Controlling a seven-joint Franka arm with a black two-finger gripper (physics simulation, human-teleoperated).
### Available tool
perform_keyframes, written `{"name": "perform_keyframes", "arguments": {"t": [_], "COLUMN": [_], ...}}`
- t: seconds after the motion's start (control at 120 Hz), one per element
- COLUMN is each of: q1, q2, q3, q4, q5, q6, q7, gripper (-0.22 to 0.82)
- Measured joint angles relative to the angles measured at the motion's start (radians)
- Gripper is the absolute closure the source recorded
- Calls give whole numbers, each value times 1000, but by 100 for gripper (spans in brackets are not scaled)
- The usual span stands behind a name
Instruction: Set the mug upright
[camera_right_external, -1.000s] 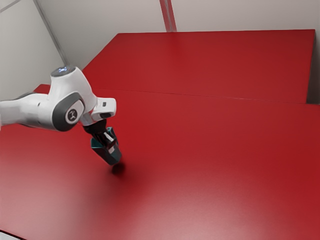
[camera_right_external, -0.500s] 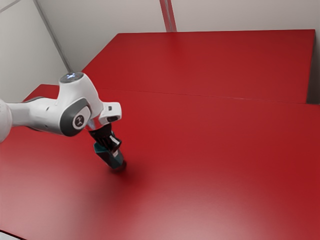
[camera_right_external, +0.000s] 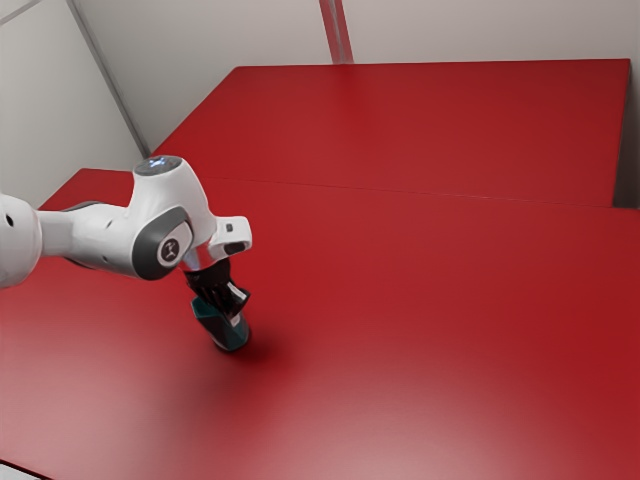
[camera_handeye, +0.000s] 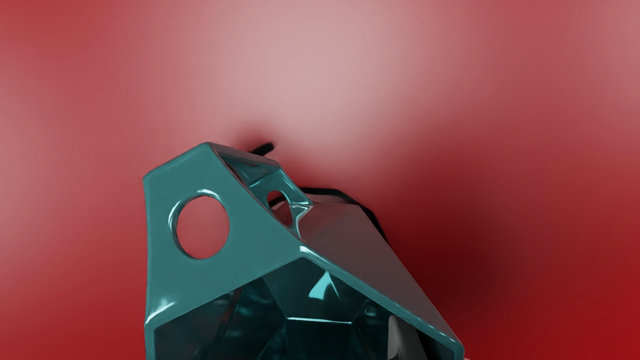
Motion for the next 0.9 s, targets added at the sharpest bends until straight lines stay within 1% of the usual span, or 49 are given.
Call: {"name": "perform_keyframes", "arguments": {"t": [0.075,0.192,0.242,0.308,0.375,0.517,0.7,0.8,0.9], "q1": [0,-1,-1,-2,-5,-12,-21,-19,-9], "q2": [-1,-4,-8,-19,-35,-68,-99,-95,-81], "q3": [0,0,0,0,0,0,0,-1,-17], "q4": [0,0,0,1,1,1,11,44,116], "q5": [-3,-6,-7,-7,-8,-8,-8,-10,-12], "q6": [1,1,0,0,-1,-5,-29,-70,-139], "q7": [-3,-6,-8,-8,-9,-10,-11,-13,-15], "gripper": [68,44,35,26,20,11,6,4,4]}}
